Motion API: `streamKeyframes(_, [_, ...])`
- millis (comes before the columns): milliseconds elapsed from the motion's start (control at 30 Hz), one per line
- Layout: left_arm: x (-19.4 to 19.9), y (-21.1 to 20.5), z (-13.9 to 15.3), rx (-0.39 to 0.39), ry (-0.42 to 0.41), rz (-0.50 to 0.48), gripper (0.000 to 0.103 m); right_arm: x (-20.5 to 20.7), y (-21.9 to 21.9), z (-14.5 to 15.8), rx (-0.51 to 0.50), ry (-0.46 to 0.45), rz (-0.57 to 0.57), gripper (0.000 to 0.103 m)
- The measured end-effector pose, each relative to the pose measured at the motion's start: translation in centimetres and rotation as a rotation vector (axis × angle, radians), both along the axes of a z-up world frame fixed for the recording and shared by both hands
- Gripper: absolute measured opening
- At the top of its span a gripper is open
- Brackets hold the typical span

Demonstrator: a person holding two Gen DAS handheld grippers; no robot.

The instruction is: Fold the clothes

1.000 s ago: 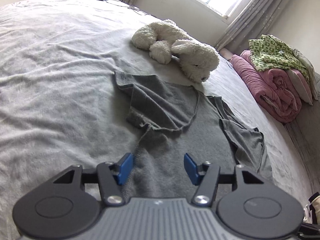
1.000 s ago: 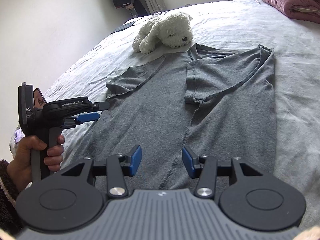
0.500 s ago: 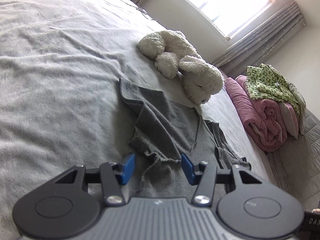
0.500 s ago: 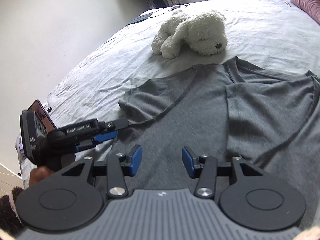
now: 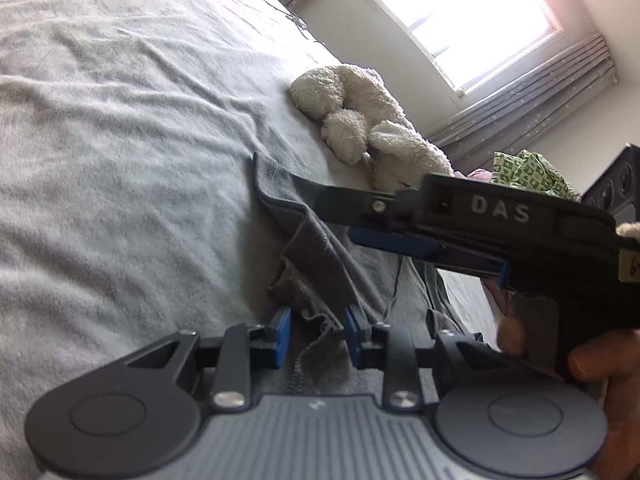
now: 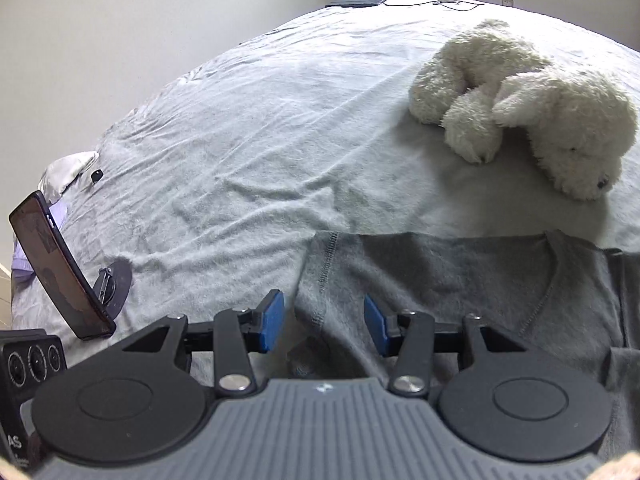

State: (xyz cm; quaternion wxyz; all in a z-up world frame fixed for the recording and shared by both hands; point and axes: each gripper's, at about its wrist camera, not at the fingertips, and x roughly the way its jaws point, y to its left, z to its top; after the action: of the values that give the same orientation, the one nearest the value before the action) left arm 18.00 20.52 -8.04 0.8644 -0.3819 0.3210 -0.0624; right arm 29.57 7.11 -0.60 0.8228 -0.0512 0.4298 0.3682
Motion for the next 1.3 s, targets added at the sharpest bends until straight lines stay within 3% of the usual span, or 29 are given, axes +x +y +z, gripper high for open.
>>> streamKeyframes(67, [0.1,0.0,-0.2,-0.005,0.008,-0.008,0.012,0.3,1.3,-1.0,-0.043,-0.022,0.002,0.044])
streamKeyframes(233, [0.2,-0.1,-0.5,-0.017,0.015,-0.018,0.005,0.7,2.4,-2.7,-0.09,-0.051,0.004,0.011])
streamKeyframes(300, [0.2,-0.3,-0.3,-0.011,0.012,-0.02,0.005,0.7,2.0,-2.4,-0.073,-0.06,-0.015,0.007])
streamKeyframes(533, [0.0,-0.8,1.2,-0.014,-0.034,-0.04,0.004,0.5,-1.4,0.2,0.029,-0.114,-0.127,0.006])
streamKeyframes(867, [-0.5,-4.0,3.3,0.018,-0.087,-0.15,0.003,0.0,-9.2,1.0,0.245,-0.052,-0.356,0.006])
streamKeyframes(1133, [-1.1,-7.5,3.3,0.066,-0.089,-0.278,0.003,-1.8,-16.7,-1.1,0.41,0.048,-0.514,0.006])
streamKeyframes(1300, [-1.3,-9.1,3.1,0.097,-0.083,-0.351,0.003,-3.0,-20.4,-3.4,0.432,0.101,-0.6,0.006])
